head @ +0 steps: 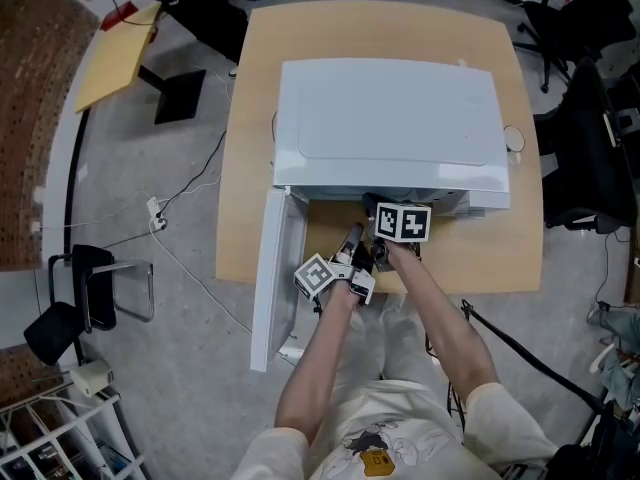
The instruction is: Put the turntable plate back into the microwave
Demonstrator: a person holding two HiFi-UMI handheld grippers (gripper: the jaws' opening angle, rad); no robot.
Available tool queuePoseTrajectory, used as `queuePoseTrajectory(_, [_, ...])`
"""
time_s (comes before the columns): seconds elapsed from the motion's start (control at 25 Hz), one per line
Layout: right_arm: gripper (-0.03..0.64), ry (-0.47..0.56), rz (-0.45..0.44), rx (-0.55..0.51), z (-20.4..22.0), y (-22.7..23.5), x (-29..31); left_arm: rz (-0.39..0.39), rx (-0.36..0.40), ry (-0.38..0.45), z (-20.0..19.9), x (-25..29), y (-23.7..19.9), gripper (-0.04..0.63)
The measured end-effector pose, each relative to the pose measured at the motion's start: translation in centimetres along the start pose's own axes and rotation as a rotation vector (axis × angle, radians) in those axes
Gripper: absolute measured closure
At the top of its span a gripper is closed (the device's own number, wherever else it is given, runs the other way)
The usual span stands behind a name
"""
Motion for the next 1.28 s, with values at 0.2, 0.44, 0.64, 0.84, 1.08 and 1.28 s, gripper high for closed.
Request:
queuePoseTrajectory(0.2, [0.609,-0.050,0.062,-0.074,0.7,-0.1,0.5,0.068,-0.025,0.009,0.2,0.8,1.3,0.597])
queuePoseTrajectory(0.44, [0.609,-0.040,0.076,-0.068,-0.3,0.7,0.7,0.028,-0.007,0.009,0.1,0.7,0.7,0.597])
queuePoseTrajectory(0.64, [0.609,-0.033,0.096,-0.095,-0.2,0.4,0.6,0.033,-0.022,0.016,0.1,0.7,0.8,0.597])
queuePoseTrajectory(0.84, [0.609,-0.009,0.118,-0.100,-0.1,0.6,0.5,0.005,-0.015,0.016,0.1,0.4,0.4,0.597])
queuePoseTrajectory(1.08, [0.609,0.032,0.085,-0.017,0.3,1.1,-0.5,0.010,-0.010,0.026,-0.2,0.2,0.7,0.597])
queuePoseTrajectory(1.28, [0.609,0.078,0.021,0.042,1.7,1.4,-3.3,-0.003,0.032,0.015,-0.4,0.0,1.3,0.597])
Point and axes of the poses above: the fingertips, and each gripper's own axes: x forward along the fingers, y to its right, z out of its underside, the point moved 9 cm from there along -x, backward along the fingers, and after that the axes turned 6 degrees about x, right-handed, at the moved point
